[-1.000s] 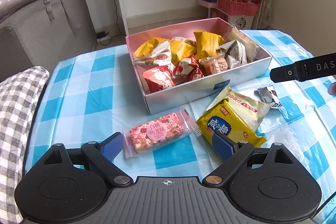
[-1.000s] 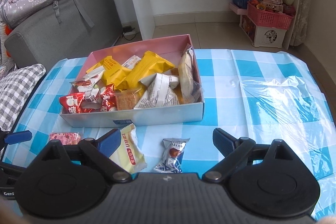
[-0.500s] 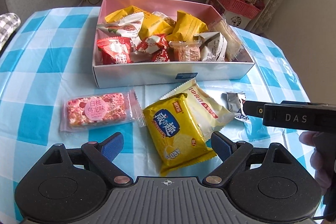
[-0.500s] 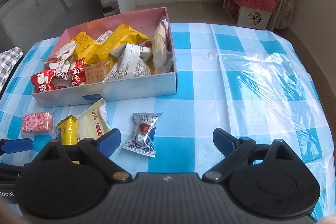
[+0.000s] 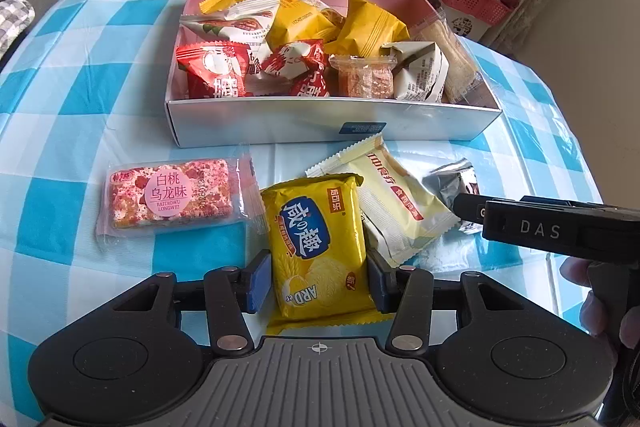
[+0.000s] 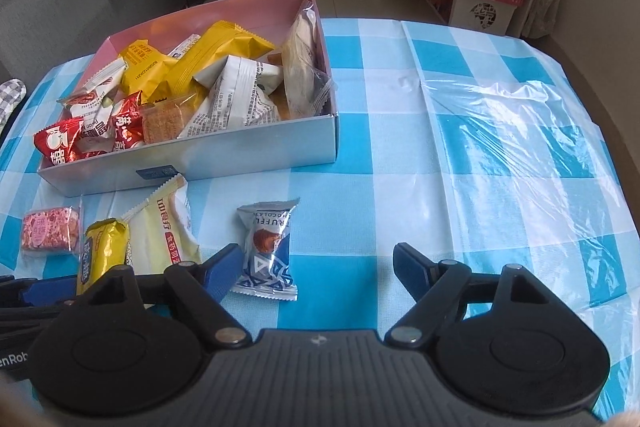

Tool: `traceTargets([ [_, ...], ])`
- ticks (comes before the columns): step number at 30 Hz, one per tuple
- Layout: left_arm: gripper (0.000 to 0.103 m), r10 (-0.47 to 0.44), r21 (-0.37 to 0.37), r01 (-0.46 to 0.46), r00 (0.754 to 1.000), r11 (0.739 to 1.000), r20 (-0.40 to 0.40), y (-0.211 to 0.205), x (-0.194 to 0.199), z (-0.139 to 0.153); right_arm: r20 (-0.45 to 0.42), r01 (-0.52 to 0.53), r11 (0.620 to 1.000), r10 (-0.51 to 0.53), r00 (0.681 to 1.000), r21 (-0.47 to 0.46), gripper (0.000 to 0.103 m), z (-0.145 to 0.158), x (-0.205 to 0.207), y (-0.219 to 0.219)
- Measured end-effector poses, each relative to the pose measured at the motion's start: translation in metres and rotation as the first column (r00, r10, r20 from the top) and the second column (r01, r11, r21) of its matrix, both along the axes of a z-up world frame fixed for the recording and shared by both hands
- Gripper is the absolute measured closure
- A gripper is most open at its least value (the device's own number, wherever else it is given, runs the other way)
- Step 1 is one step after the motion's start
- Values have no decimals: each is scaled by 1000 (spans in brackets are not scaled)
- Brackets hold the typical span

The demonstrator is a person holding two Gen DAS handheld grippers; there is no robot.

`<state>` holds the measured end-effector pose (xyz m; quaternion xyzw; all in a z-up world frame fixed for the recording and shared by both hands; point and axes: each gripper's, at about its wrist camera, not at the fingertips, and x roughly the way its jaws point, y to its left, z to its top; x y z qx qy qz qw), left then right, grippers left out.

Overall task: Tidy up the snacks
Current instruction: 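Grasp the yellow chip packet with the left tool while the right tool grasps the silver candy, then carry the chip packet and silver candy over the pink box with both tools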

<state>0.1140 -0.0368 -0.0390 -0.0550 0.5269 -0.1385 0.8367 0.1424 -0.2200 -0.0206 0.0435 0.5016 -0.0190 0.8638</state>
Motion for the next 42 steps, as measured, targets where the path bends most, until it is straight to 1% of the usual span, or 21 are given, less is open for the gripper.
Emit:
traceTargets([
  [2, 57, -12, 17, 11, 1000, 1000, 4, 2, -2, 1, -8, 2, 1000, -2, 1000, 4, 31, -2, 1, 0],
  [4, 57, -28, 54, 27, 1000, 998, 15, 3, -6, 2, -16, 1, 1000, -1, 1000, 8, 38, -3, 2, 2],
  [6, 57, -48, 100, 45, 998, 994, 29, 3, -11, 1, -13, -8, 1000, 8, 1000, 3, 39, -3, 3, 5],
  [9, 57, -101, 178, 90, 993, 980, 58, 2, -21, 1, -5, -46, 998, 46, 999, -29, 44, -5, 3, 13],
  [11, 57, -133, 210, 115, 989, 971, 72, 1, -27, 0, 12, -86, 994, 87, 996, -69, 48, -5, 1, 20],
  [12, 57, -150, 225, 129, 985, 966, 80, 1, -30, -1, 19, -106, 992, 107, 994, -75, 56, -4, 0, 22],
  [15, 56, -189, 252, 161, 978, 954, 89, -1, -35, -3, 30, -160, 984, 163, 986, -84, 73, -1, -1, 29],
  [16, 56, -194, 251, 168, 978, 953, 81, -1, -35, -5, 33, -180, 979, 184, 982, -94, 78, 0, -2, 33],
  [18, 54, -194, 242, 171, 978, 955, 75, 1, -35, -7, 36, -202, 972, 208, 977, -122, 80, 1, -5, 38],
  [20, 54, -200, 237, 177, 977, 955, 75, 2, -34, -7, 34, -203, 972, 208, 978, -120, 81, 2, -6, 39],
  [26, 57, -164, 192, 150, 984, 970, 63, 12, -30, -5, 18, -169, 984, 170, 985, -55, 81, 5, -3, 30],
  [30, 58, -138, 147, 131, 989, 980, 42, 20, -28, -1, 23, -139, 990, 139, 990, -4, 81, 13, -2, 23],
  [32, 58, -130, 111, 125, 991, 986, 34, 24, -27, 3, 37, -133, 991, 132, 991, 13, 81, 19, -3, 22],
  [42, 59, -111, 56, 107, 991, 993, 74, 28, -25, 25, 89, -114, 990, 106, 990, 89, 81, 37, -5, 15],
])
